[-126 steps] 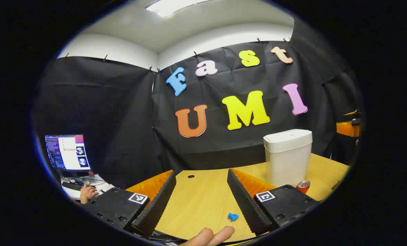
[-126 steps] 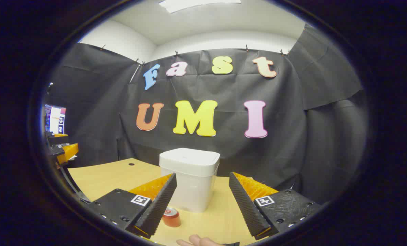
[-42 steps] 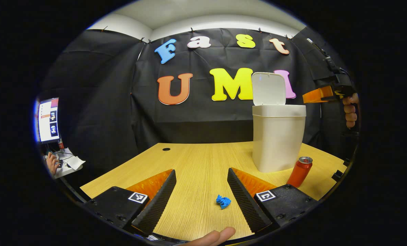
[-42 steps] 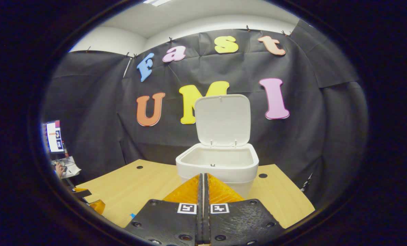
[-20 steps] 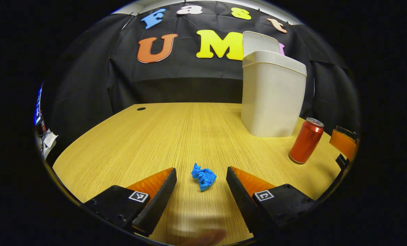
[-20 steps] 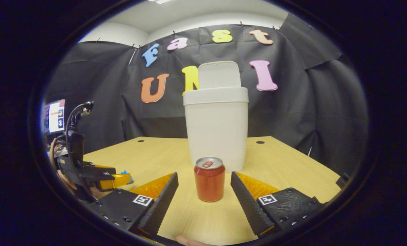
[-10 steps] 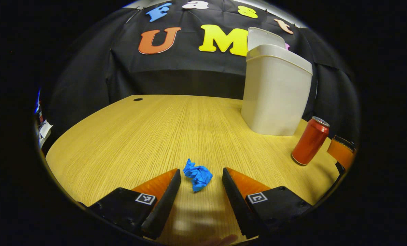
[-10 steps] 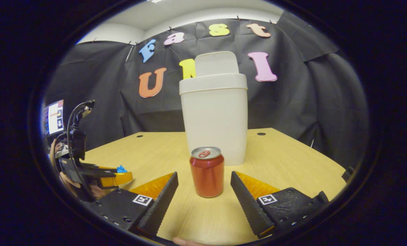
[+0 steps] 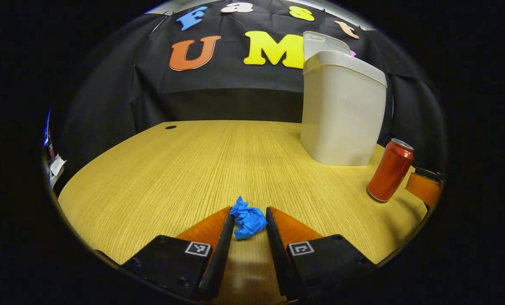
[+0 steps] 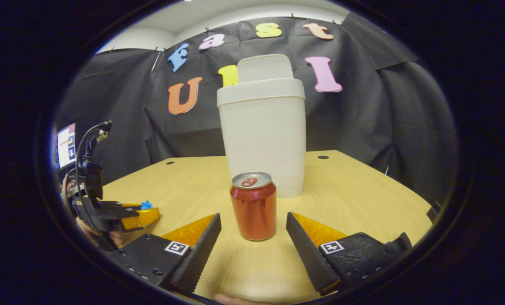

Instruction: Press the lid of the desktop garbage bin to open it, pick up the crumpled paper on the desktop and throw it into the bin, then pick up the pop can on the desktop and drop it into the bin, and finally close the garbage bin lid.

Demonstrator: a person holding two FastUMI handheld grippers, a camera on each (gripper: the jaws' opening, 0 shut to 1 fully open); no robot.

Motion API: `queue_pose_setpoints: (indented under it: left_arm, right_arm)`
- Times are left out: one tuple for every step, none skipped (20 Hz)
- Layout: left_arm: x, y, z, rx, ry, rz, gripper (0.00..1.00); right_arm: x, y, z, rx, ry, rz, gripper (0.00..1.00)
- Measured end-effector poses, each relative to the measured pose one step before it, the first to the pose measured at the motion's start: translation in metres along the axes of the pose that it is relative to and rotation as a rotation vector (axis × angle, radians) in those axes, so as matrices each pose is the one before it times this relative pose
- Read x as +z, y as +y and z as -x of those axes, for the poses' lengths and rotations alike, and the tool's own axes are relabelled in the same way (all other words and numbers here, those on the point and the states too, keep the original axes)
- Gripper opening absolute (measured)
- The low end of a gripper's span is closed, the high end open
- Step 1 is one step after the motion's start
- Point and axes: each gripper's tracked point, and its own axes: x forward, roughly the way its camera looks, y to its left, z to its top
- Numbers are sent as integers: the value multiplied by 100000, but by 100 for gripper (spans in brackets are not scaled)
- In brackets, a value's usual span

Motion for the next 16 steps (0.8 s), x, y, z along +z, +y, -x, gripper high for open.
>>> queue_pose_setpoints:
  left_arm:
    - [-77, -14, -124, -84, -9, -12, 51]
    - [30, -24, 154, -116, 37, -109, 51]
    - [69, 61, 66, -307, -283, 710, 50]
    - [102, 46, 65, -414, -178, 1271, 51]
    - [105, -64, -93, -437, -211, 1081, 51]
    - [1, -105, 118, -134, -78, 893, 51]
    - [66, 1, 22, -29, -81, 259, 50]
    - [-94, 46, 32, 52, -55, -200, 50]
    - [50, -27, 9, 689, -196, -391, 50]
    - [145, 124, 7, 708, -291, -558, 49]
    - [78, 52, -22, 454, -232, -366, 47]
    - [-21, 127, -26, 317, -99, -71, 50]
    - [3, -16, -42, 16, -47, -373, 44]
    - [28, -19, 31, 20, -311, 109, 42]
    - [91, 58, 31, -5, -108, 324, 42]
    - [45, 23, 60, 25, -80, 63, 41]
  right_arm:
    - [63, -60, -210, -376, -7, -640, 96]
    - [176, -63, -274, -745, 444, -422, 96]
    - [145, -66, -278, -946, 96, -176, 96]
    - [233, -134, -248, -938, -354, -76, 96]
    - [308, 60, -323, -548, -393, 138, 96]
    - [96, 182, -352, -219, 315, 631, 93]
    - [-321, 381, -455, 233, 1021, 730, 96]
    - [-277, 188, -482, -282, 1343, 483, 96]
    - [-191, -205, -457, -1405, 1119, 276, 96]
    - [111, -56, -409, -537, 245, 70, 96]
    - [2, -75, -395, -503, 73, 369, 96]
    - [26, -21, -437, -842, 640, 1129, 96]
    - [-283, -51, -330, -933, 1341, 1039, 96]
    - [-193, -127, -178, -321, 784, 392, 94]
    - [53, -89, 26, 269, 492, -164, 92]
    - [204, 130, 85, 948, -298, -577, 91]
